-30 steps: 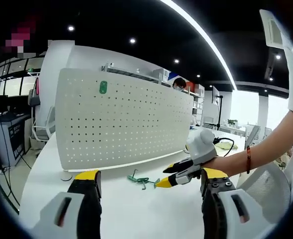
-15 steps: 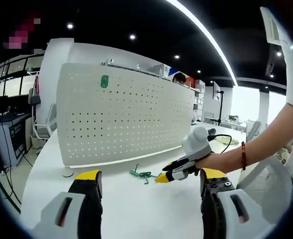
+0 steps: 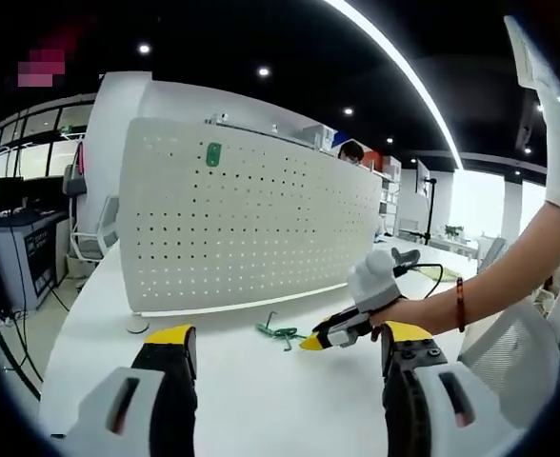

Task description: Insert the hook assembly into the mounting plate slot until the hook locks in place.

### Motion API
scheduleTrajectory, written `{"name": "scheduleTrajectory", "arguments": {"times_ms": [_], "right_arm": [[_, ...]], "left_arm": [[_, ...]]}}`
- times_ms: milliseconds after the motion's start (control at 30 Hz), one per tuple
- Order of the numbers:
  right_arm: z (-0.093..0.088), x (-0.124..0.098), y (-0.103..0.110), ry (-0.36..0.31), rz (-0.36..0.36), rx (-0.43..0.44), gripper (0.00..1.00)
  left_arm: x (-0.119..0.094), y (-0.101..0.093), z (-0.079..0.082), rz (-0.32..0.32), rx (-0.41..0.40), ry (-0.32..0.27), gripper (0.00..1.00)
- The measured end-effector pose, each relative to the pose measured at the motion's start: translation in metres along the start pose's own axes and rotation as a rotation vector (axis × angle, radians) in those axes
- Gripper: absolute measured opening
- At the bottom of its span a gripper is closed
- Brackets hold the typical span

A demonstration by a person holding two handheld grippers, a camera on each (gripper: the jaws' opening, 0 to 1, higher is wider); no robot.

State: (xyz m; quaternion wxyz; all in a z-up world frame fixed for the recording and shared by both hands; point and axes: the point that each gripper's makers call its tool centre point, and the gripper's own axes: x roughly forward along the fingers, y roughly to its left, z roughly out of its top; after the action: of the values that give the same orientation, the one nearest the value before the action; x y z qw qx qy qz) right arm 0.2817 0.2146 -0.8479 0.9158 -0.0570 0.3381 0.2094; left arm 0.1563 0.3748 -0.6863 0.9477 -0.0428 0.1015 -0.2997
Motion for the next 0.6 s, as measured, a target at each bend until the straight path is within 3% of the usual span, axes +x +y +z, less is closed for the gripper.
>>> {"name": "scheduleTrajectory", "arguments": {"times_ms": [233,600], "right_arm": [[0.0,0.0,0.0,-0.001,0.015,0.007,0.3],[0.002,-0.019,0.005,-0.019,0.04,0.016,0.29]], "left_arm": [[-0.002,0.0,0.0,0.013,-0.002,0.0,0.81],[-0.007,-0.01,0.01,0.018,0.006,-0.025,0.8]]}}
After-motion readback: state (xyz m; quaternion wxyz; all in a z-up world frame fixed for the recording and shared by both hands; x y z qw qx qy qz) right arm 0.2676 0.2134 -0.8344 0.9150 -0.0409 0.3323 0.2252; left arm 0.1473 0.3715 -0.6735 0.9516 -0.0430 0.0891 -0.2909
